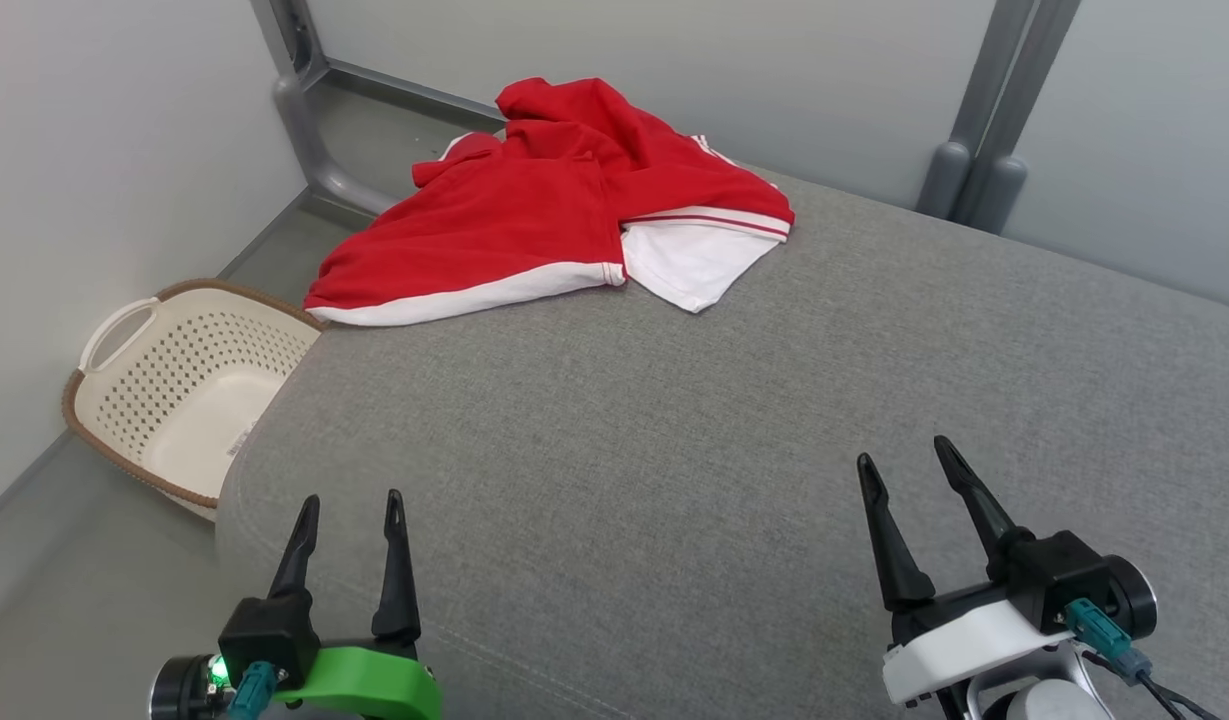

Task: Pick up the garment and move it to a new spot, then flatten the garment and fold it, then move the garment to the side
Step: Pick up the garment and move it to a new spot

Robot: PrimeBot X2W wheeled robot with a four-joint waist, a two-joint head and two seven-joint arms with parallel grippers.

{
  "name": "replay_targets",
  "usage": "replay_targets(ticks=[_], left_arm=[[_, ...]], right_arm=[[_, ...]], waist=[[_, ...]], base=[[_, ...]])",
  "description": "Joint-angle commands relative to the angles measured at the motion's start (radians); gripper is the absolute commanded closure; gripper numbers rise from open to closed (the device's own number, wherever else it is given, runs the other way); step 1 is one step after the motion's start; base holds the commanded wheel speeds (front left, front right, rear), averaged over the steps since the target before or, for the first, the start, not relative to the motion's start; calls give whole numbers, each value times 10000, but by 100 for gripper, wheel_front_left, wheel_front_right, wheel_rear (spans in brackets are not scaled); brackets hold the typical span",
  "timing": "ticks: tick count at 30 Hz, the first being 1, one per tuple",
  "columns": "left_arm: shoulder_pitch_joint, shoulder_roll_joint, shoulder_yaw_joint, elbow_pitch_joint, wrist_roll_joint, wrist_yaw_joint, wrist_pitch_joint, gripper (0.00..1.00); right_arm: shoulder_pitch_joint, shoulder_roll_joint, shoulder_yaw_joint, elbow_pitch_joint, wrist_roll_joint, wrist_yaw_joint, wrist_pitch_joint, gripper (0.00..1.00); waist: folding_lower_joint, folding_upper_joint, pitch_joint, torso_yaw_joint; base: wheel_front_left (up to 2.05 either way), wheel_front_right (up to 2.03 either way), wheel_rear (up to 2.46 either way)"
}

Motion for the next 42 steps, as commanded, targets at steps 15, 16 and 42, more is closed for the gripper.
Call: replay_targets(ticks=[15, 16, 42], left_arm=[[-2614, 1193, 1374, 499, -50, -415, 7, 0], [-3055, 1377, 1440, 756, -78, -494, 38, 0], [-9231, 3022, 191, 7114, -2365, -1852, 3519, 0]], right_arm=[[-802, -40, -14, -555, -820, 4, -32, 0], [-850, -41, 8, -589, -884, 3, -32, 0], [-1634, -34, -90, -1597, -2030, 3, -32, 0]], waist=[[0, 0, 1427, -1043], [0, 0, 1568, -1197], [0, 0, 4616, -3662]], base=[[0, 0, 0], [0, 0, 0], [0, 0, 0]])
